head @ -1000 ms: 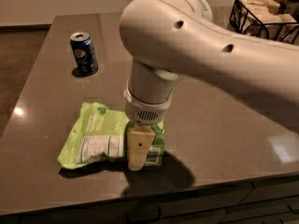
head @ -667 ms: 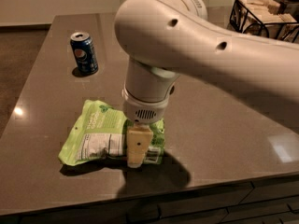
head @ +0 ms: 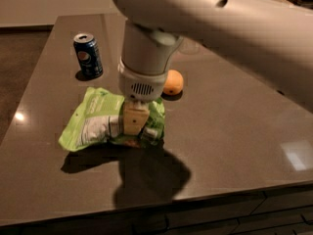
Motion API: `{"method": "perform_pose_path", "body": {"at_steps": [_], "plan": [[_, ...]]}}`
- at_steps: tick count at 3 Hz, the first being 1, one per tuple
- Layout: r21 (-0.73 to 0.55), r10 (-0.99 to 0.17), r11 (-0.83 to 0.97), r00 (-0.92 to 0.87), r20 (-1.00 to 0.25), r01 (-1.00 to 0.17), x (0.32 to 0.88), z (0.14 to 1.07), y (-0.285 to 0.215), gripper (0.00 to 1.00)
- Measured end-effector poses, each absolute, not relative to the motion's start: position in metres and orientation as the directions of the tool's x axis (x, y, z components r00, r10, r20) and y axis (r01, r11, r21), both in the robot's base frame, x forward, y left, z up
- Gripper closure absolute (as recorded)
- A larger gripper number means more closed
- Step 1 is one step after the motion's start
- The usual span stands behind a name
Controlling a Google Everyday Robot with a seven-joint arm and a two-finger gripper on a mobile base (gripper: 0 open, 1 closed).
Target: Move green rice chip bag near pepsi can
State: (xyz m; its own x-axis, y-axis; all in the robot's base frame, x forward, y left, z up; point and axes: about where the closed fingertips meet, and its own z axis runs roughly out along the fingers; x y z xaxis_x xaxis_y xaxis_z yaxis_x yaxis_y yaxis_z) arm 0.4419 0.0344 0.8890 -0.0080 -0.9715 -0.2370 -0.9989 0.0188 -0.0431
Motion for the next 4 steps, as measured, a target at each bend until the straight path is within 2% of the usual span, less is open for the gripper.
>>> {"method": "perform_pose_path", "body": {"at_steps": [1,4], "plan": [[-0.018,-0.964,0.049,-0.042,-0.263,-0.999,0.465,0.91,0.054,1.0],[0.028,-0.915,0.287,-0.283,-0.288,-0.958,0.501,0.92,0.102,1.0]]}}
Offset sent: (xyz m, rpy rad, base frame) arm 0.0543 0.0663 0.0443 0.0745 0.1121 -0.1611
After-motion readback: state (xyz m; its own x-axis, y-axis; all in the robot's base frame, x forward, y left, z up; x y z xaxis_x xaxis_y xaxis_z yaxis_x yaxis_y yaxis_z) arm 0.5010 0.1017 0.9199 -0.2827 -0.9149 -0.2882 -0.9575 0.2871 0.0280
